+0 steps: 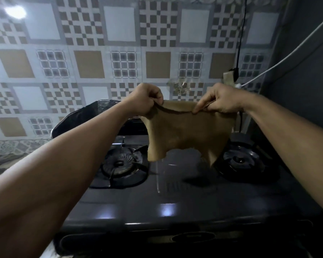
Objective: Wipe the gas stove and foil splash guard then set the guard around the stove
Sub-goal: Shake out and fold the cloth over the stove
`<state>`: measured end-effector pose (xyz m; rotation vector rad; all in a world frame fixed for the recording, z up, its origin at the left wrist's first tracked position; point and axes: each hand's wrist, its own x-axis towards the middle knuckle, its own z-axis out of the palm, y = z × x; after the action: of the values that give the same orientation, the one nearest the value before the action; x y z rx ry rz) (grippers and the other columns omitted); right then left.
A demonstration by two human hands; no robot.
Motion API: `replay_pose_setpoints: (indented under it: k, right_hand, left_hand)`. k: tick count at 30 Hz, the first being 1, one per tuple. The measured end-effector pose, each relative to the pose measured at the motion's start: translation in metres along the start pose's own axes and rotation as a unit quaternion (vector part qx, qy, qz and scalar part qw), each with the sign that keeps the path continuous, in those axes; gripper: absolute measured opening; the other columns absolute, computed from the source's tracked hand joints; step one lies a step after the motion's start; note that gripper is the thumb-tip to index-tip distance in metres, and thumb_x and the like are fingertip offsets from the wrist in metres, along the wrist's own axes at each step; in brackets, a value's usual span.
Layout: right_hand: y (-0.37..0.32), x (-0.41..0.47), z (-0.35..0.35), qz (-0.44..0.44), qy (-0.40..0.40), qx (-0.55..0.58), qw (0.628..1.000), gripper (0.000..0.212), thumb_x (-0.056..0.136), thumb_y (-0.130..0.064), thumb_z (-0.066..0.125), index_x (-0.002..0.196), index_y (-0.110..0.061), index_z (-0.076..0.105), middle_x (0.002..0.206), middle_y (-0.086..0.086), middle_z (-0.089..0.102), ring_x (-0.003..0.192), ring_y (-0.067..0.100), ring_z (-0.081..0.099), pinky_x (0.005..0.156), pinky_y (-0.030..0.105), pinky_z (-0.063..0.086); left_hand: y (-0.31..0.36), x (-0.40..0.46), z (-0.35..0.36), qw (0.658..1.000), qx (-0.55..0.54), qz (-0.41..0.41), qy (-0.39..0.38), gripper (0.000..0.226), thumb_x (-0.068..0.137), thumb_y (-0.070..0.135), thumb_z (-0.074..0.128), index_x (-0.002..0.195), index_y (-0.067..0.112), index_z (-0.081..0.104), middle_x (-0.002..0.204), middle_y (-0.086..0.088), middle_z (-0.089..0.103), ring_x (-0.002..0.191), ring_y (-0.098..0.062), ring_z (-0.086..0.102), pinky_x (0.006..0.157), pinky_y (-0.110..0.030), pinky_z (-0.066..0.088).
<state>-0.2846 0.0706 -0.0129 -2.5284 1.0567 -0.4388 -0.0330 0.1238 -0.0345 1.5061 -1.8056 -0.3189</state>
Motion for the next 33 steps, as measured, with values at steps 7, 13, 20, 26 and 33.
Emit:
replay_pose_setpoints:
  k: [7, 13, 20, 26, 33]
  right_hand:
    - [0.040, 0.009, -0.016, 0.004, 0.085, -0.024, 0.996, 0.021, 0.083, -0.012, 0.070, 0.103, -0.018, 0.075, 0.100, -0.007, 0.066, 0.078, -0.007, 0.055, 0.064, 0.011, 0.039]
    - [0.071, 0.037, -0.011, -0.044, 0.257, -0.024, 0.965, 0.017, 0.071, -0.024, 0.083, 0.074, -0.020, 0.067, 0.068, -0.011, 0.059, 0.061, 0.001, 0.050, 0.055, 0.018, 0.038]
    - [0.098, 0.078, -0.010, -0.125, 0.284, -0.079, 0.947, 0.036, 0.077, -0.003, 0.063, 0.096, -0.029, 0.045, 0.085, -0.006, 0.054, 0.078, 0.021, 0.057, 0.067, 0.045, 0.052]
    - [0.120, 0.107, 0.002, -0.094, 0.180, -0.067, 0.977, 0.049, 0.074, 0.013, 0.054, 0.093, -0.030, 0.067, 0.110, -0.010, 0.060, 0.108, 0.014, 0.055, 0.091, 0.040, 0.049]
    - [0.139, 0.145, 0.026, -0.050, 0.048, -0.242, 0.968, 0.054, 0.084, 0.005, 0.044, 0.117, -0.031, 0.066, 0.119, -0.011, 0.057, 0.114, 0.016, 0.048, 0.090, 0.038, 0.045]
  left_hand:
    - [0.001, 0.039, 0.030, 0.998, 0.039, -0.011, 0.048, 0.016, 0.086, 0.002, 0.060, 0.086, 0.009, 0.074, 0.083, 0.004, 0.066, 0.081, -0.009, 0.062, 0.064, -0.016, 0.050]
    - [0.007, 0.068, 0.046, 0.997, 0.038, -0.009, 0.061, 0.017, 0.079, 0.026, 0.076, 0.085, 0.012, 0.069, 0.083, 0.003, 0.066, 0.077, -0.007, 0.061, 0.067, -0.023, 0.053]
    - [-0.004, 0.105, 0.057, 0.995, 0.064, 0.002, 0.072, 0.023, 0.083, -0.012, 0.049, 0.079, 0.008, 0.059, 0.087, -0.002, 0.059, 0.078, -0.015, 0.056, 0.065, -0.022, 0.052]
    - [-0.031, 0.126, 0.074, 0.994, 0.109, 0.010, 0.022, 0.027, 0.090, -0.004, 0.050, 0.091, 0.015, 0.069, 0.104, 0.002, 0.061, 0.088, -0.005, 0.056, 0.072, -0.016, 0.046]
    - [-0.070, 0.149, 0.096, 0.983, 0.182, -0.014, -0.020, 0.038, 0.086, -0.008, 0.052, 0.107, 0.016, 0.072, 0.119, -0.007, 0.065, 0.105, -0.021, 0.061, 0.095, -0.034, 0.052]
